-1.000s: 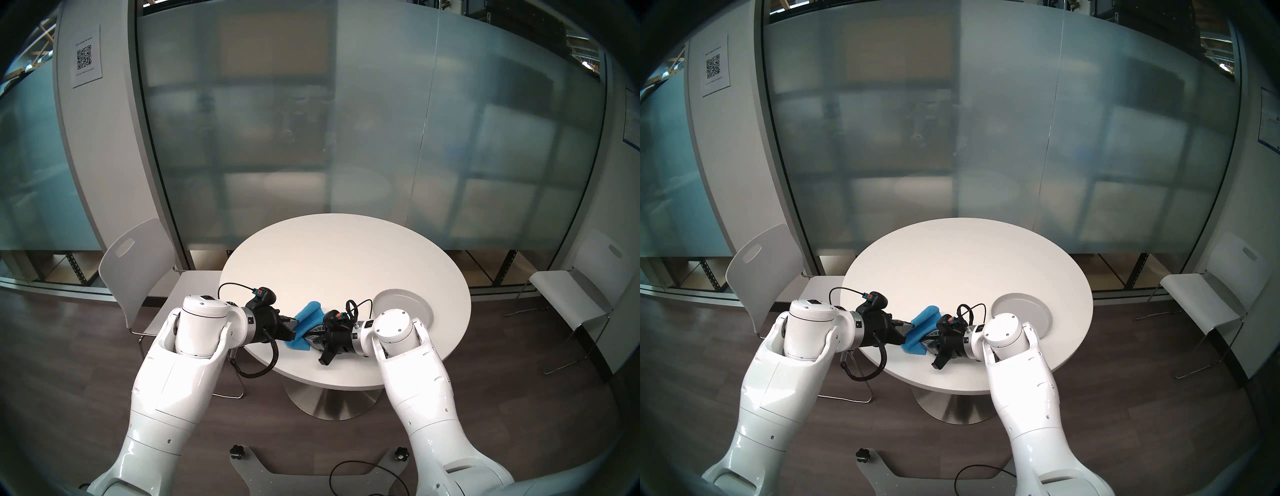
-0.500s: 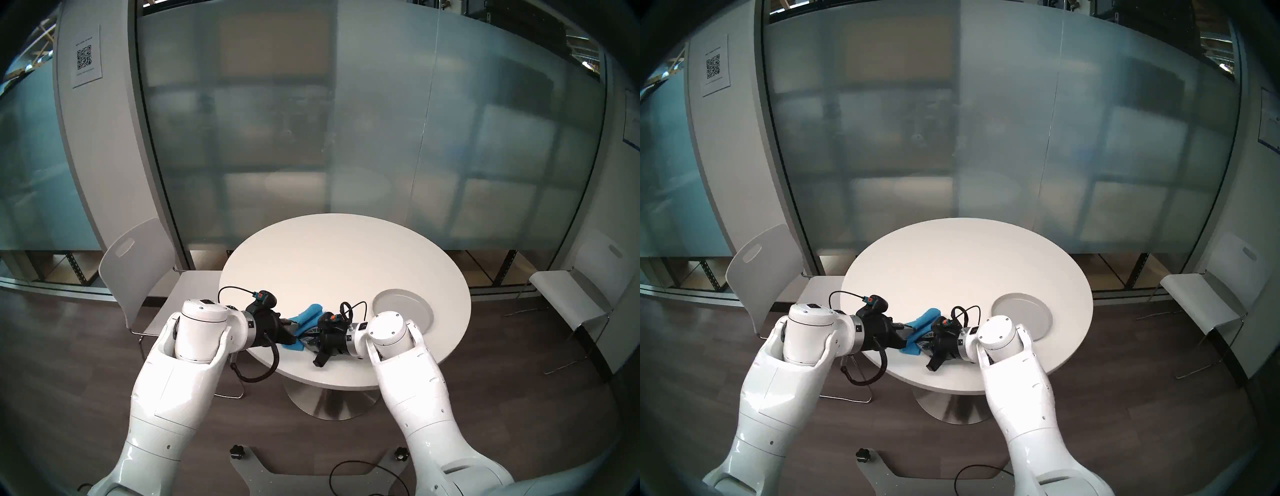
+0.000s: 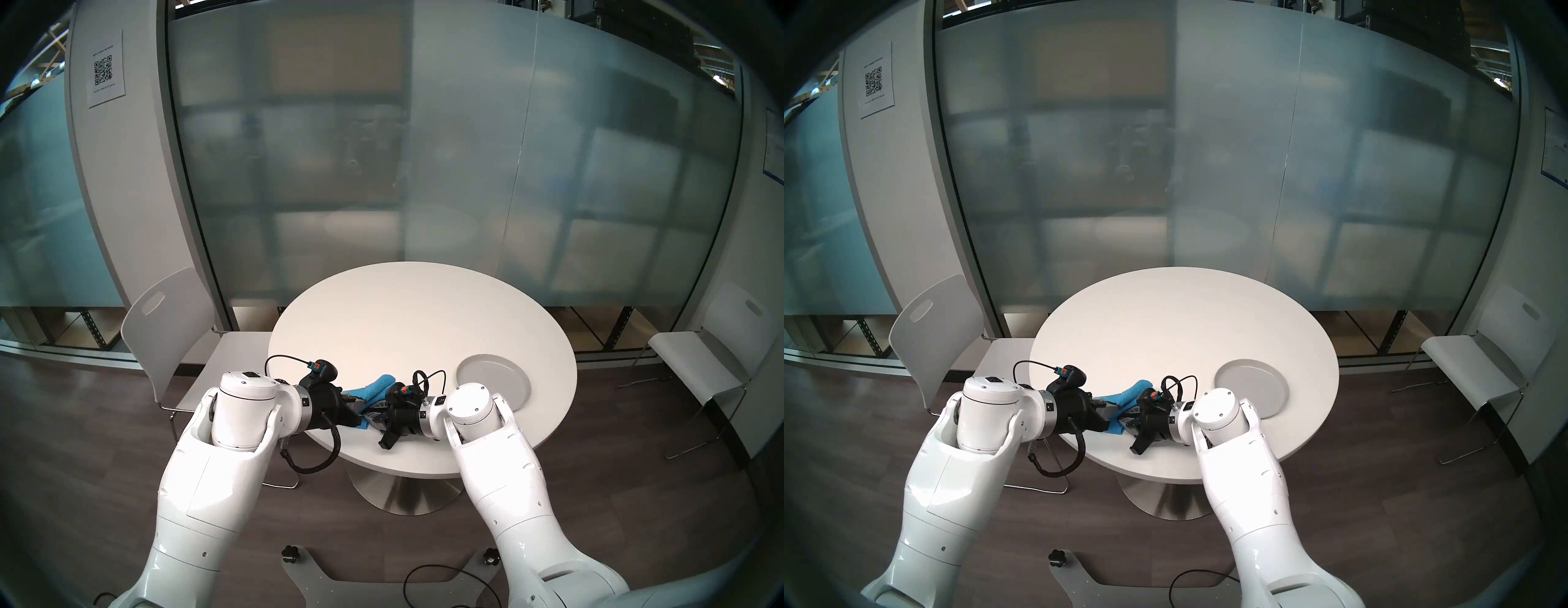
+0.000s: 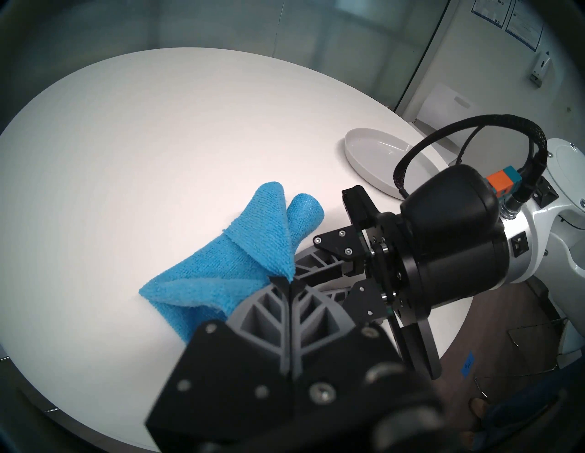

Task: Fold the napkin in half twice and place it beside the plate

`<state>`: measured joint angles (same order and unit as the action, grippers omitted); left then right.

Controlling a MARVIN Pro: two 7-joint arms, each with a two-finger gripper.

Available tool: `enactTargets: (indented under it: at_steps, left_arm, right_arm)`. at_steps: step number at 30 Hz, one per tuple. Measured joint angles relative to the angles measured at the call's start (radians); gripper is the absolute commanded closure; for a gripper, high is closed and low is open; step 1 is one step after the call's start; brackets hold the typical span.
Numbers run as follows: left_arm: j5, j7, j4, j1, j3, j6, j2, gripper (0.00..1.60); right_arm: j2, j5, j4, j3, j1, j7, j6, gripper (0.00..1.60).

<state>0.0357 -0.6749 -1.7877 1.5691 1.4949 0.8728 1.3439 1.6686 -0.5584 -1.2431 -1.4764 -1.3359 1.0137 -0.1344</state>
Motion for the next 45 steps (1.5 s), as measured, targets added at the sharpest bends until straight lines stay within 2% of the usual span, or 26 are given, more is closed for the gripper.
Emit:
enactTargets:
  at_steps: [17, 28, 45]
  left_arm:
    - [-0.028, 0.045, 0.097, -0.007, -0.038, -0.057, 0.011, 1.6]
    - [-0.031, 0.051, 0.104, -0.013, -0.049, -0.079, 0.011, 1.59]
    - [-0.055, 0.027, 0.113, -0.013, -0.079, -0.119, -0.024, 1.6]
  right_arm:
    - [-0.021, 0.022, -0.061, 0.009, -0.049, 0.02, -0.035, 0.92]
    - [-0.033, 0.028, -0.099, 0.017, -0.073, 0.035, -0.049, 0.92]
    - [-0.063, 0.028, -0.232, -0.006, -0.159, 0.078, -0.082, 0.92]
